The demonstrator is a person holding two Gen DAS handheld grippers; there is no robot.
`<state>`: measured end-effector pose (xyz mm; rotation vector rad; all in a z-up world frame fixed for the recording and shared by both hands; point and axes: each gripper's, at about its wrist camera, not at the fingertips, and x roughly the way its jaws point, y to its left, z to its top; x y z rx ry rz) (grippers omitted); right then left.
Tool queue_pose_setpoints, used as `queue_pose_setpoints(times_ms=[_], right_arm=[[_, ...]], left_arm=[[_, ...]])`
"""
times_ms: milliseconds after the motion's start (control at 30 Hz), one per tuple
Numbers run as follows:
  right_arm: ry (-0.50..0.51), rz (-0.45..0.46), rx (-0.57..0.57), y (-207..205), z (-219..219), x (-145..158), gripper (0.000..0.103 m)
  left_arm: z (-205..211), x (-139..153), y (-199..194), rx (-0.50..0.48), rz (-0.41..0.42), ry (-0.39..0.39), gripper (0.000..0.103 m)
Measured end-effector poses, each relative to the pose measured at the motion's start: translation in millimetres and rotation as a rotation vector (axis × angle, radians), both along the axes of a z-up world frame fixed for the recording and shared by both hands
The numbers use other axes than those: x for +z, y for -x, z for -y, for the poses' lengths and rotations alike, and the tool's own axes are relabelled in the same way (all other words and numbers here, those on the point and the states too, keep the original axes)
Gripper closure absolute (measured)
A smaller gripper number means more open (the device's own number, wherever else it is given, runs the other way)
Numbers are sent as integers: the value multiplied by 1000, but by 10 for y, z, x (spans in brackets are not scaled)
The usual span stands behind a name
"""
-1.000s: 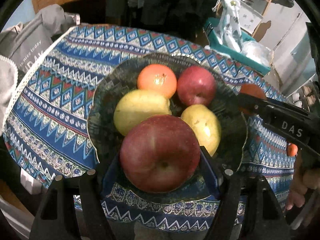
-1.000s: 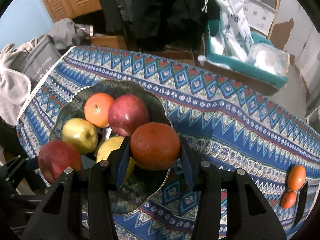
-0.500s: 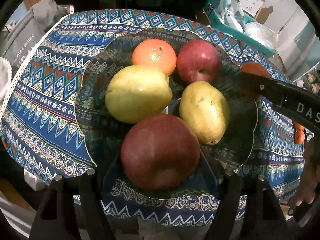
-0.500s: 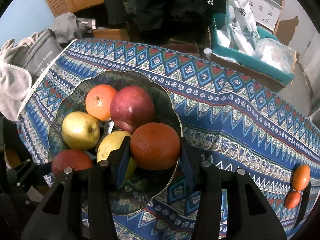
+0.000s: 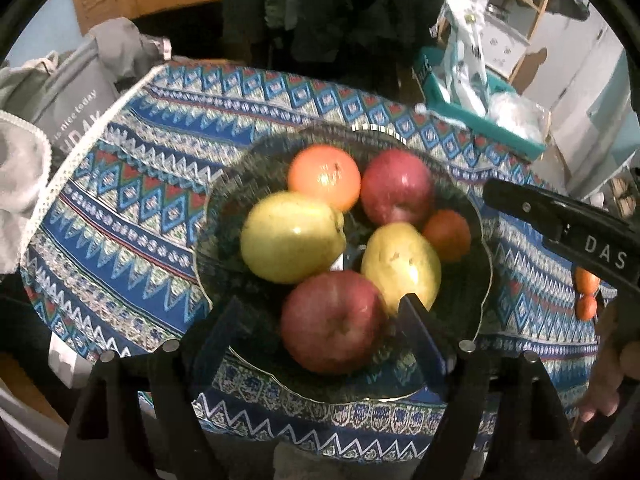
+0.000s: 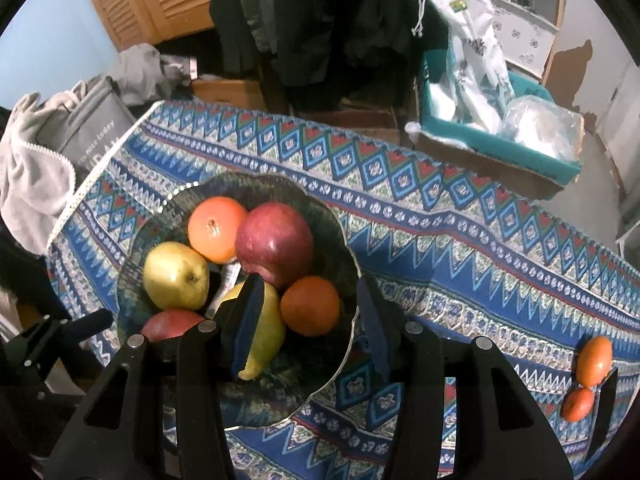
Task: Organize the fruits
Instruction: 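Lower the red apple and orange into the bowl and open both tools, then withdraw both tools from the bowl toward the two remaining oranges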
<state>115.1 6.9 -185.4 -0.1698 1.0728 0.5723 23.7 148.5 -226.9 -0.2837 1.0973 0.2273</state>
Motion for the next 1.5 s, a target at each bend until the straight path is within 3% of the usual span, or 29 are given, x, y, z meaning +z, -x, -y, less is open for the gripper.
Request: queue_pose_setpoints(times_ms=[333, 967, 1100, 1500], right_arm=[[-9, 105, -37, 65, 148, 422, 45], [-16, 309, -131, 261, 708, 1145, 29], [-13, 355, -146, 327, 847, 1273, 24], [-27, 421, -218, 457, 1310, 1518, 22]], left_arm=[[38, 384, 22, 6, 110, -31, 21], [554, 1070, 25, -105, 289, -96, 16], [668, 1193, 30, -125, 312, -103, 11], [1037, 1485, 46, -192, 388, -137, 4]])
